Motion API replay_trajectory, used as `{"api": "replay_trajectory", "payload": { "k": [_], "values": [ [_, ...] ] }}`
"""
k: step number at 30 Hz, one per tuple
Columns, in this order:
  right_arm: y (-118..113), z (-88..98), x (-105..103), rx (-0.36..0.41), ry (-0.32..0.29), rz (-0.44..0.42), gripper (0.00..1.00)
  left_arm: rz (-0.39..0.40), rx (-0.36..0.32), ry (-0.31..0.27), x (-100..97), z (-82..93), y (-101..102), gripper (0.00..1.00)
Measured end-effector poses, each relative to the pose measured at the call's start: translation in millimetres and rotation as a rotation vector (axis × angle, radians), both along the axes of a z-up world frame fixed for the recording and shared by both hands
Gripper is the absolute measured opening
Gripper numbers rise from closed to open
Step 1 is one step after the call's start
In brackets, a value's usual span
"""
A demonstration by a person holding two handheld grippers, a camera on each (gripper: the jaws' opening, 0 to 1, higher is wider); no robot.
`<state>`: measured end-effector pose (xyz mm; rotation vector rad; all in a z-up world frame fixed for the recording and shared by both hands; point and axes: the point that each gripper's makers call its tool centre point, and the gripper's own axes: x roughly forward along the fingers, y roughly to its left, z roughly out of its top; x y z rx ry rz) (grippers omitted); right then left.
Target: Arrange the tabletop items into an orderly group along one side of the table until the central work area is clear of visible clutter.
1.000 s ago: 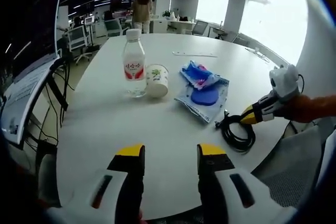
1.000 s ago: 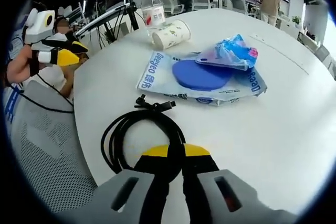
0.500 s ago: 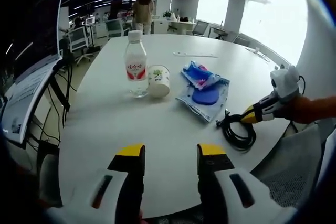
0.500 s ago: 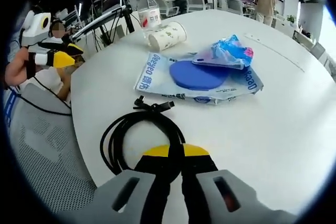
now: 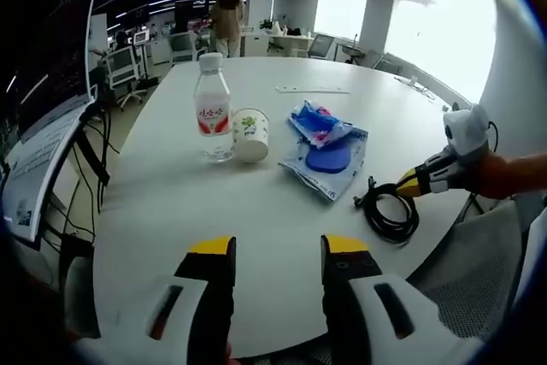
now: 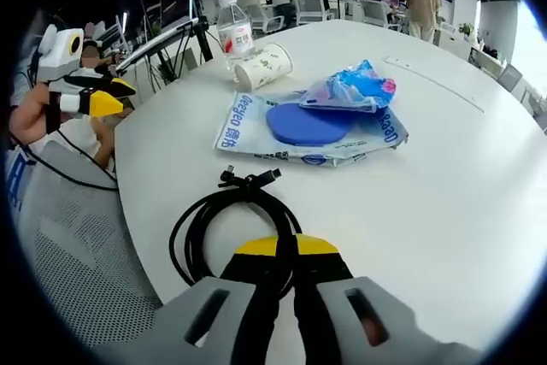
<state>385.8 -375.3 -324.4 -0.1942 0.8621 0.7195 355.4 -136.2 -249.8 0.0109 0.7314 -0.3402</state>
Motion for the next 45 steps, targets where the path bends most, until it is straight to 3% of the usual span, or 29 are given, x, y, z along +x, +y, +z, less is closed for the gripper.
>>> {"api": "replay_trajectory", "payload": {
  "k": [10, 14, 45],
  "values": [
    [-25, 5.6, 4, 0.015, -0.004, -0.065, 0.01, -0.024, -0.002, -0.005, 3.1, 1.2, -10, 0.39],
    [-35, 11.7, 7, 0.061, -0.012, -0.121, 0.00, -0.028, -0.004, -0.005, 3.4, 1.6, -13, 0.39],
    [-125, 20.5, 16, 0.021, -0.049, -0.249, 0.00, -0.057, 0.001, -0.003, 13.0, 4.7, -35, 0.39]
  ]
}}
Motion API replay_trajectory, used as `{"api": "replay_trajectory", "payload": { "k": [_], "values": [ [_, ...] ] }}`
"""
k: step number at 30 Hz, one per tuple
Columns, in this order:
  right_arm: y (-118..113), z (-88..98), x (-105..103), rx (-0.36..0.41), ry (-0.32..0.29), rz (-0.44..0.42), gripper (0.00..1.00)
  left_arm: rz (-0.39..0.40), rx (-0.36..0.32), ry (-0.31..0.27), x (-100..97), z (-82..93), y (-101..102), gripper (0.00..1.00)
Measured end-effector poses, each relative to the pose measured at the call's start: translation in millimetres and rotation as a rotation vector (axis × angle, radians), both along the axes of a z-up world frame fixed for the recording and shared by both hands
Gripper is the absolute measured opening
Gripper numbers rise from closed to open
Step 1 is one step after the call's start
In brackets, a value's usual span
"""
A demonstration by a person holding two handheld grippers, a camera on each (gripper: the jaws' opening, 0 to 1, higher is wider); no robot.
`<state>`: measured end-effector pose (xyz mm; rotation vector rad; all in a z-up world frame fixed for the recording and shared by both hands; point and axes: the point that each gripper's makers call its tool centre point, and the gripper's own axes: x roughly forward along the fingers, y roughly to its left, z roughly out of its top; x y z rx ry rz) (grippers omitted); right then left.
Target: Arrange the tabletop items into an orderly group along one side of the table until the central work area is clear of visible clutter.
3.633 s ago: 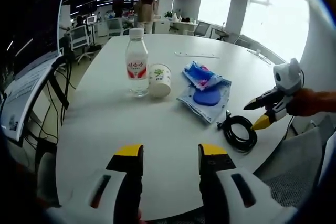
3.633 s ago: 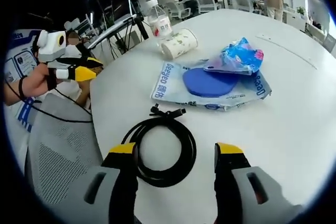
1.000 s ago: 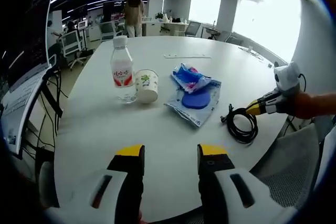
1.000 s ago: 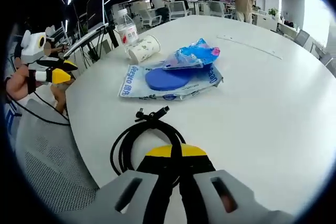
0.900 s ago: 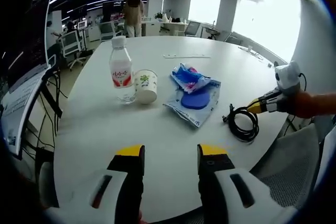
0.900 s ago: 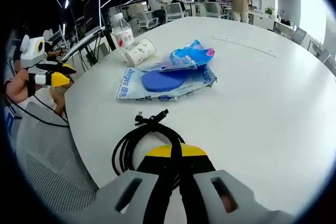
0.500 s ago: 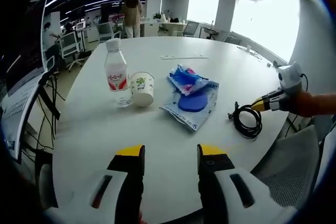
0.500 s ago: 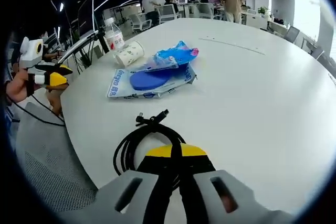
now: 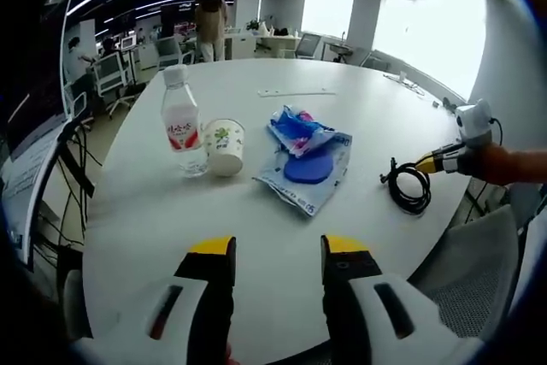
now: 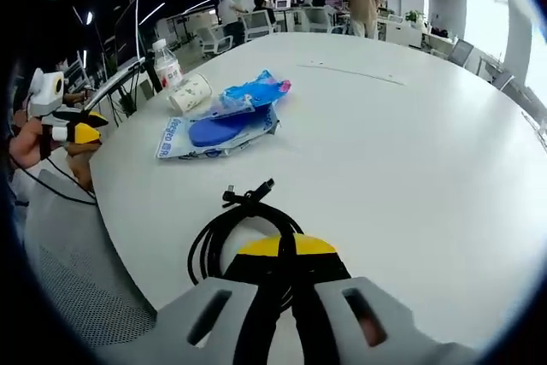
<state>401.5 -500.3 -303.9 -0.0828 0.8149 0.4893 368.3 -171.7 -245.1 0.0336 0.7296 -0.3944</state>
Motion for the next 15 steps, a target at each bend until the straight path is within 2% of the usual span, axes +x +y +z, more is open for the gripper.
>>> {"api": "replay_trajectory", "payload": {
  "k": [15],
  "values": [
    [-22, 12.2, 22, 0.009, -0.029, -0.055, 0.00, -0.001, 0.007, 0.003, 1.3, 2.4, -6, 0.39]
  ]
}}
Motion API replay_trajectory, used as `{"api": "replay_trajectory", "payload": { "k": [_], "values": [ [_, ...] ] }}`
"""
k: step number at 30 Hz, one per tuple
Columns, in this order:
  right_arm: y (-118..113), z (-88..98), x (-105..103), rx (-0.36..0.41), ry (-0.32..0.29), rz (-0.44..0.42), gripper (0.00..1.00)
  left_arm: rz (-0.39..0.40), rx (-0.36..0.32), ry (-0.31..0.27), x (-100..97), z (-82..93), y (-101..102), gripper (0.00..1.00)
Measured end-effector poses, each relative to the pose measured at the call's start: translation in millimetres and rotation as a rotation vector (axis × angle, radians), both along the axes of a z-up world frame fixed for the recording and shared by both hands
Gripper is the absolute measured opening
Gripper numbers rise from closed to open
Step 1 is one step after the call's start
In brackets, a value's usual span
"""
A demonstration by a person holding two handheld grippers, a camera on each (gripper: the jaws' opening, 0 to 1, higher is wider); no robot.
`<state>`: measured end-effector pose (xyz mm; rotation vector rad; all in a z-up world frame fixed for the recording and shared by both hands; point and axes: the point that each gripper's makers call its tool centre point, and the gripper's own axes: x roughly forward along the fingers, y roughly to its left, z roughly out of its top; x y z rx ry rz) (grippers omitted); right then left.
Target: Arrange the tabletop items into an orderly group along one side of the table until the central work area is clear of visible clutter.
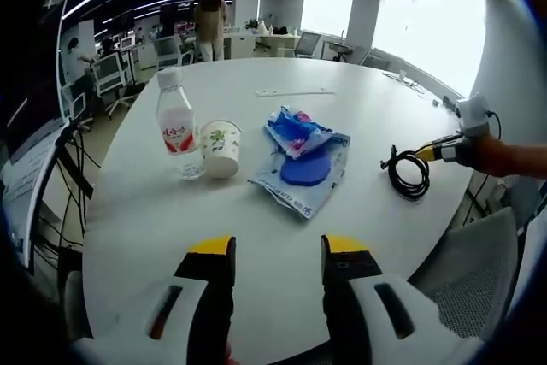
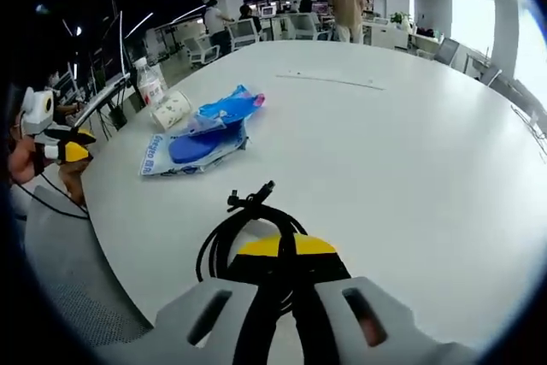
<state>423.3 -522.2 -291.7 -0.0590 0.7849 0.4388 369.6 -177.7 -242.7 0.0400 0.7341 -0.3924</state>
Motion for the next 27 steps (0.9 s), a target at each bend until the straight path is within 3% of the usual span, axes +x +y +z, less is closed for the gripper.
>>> {"api": "replay_trajectory", "payload": {
  "k": [16, 27],
  "values": [
    [-18, -0.2, 25, 0.018, 0.003, -0.053, 0.00, 0.023, 0.001, 0.004, -0.2, 1.3, -1, 0.39],
    [-26, -13.0, 28, 0.019, 0.047, -0.077, 0.00, 0.050, -0.002, 0.001, 1.1, 3.9, 0, 0.39]
  ]
}}
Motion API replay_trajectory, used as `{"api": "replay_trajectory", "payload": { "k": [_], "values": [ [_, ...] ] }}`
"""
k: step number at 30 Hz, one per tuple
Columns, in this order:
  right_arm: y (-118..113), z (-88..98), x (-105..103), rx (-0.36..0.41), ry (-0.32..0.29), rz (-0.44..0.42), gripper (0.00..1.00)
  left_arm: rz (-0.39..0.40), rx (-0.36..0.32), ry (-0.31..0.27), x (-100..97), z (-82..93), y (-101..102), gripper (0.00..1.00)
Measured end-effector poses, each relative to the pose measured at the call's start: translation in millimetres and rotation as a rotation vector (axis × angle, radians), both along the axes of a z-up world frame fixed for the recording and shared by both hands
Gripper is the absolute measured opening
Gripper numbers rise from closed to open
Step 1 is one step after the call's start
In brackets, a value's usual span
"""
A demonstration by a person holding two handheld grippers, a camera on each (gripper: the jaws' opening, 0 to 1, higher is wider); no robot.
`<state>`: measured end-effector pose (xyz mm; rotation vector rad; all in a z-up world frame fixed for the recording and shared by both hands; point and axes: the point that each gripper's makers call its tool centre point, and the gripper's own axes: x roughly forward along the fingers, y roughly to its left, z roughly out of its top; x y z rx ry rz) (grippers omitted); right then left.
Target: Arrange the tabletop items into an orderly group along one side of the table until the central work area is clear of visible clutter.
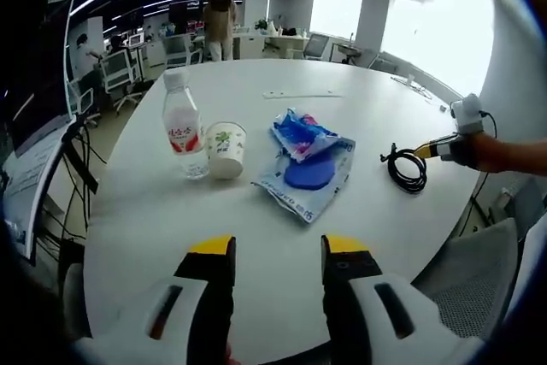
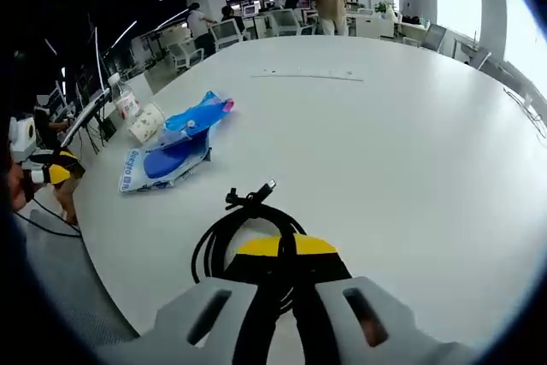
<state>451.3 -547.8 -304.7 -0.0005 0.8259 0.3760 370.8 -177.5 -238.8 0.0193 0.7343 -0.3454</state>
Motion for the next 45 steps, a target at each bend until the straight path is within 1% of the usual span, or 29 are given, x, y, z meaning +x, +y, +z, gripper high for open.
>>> {"api": "replay_trajectory", "payload": {
  "k": [14, 22, 29, 36, 41, 45],
  "values": [
    [-6, -7.6, -3, 0.017, 0.020, -0.025, 0.00, -0.010, 0.004, -0.011, 5.2, 3.5, -5, 0.39],
    [-12, -15.4, -8, 0.019, 0.040, -0.039, 0.01, -0.010, 0.002, -0.009, 3.1, 2.7, -6, 0.39],
    [-12, -14.8, -9, 0.023, 0.042, -0.039, 0.01, -0.004, 0.001, -0.015, 4.2, 4.5, -3, 0.39],
    [-13, -16.0, -10, 0.006, 0.056, -0.028, 0.01, 0.000, 0.000, -0.020, 5.1, 6.2, -3, 0.39],
    [-19, -12.5, -9, 0.008, 0.051, -0.044, 0.00, 0.004, -0.004, -0.019, 3.9, 5.1, -4, 0.39],
    [-23, -11.4, -8, 0.000, 0.050, -0.041, 0.00, 0.007, -0.008, -0.016, 3.9, 2.5, -3, 0.39]
  ]
}}
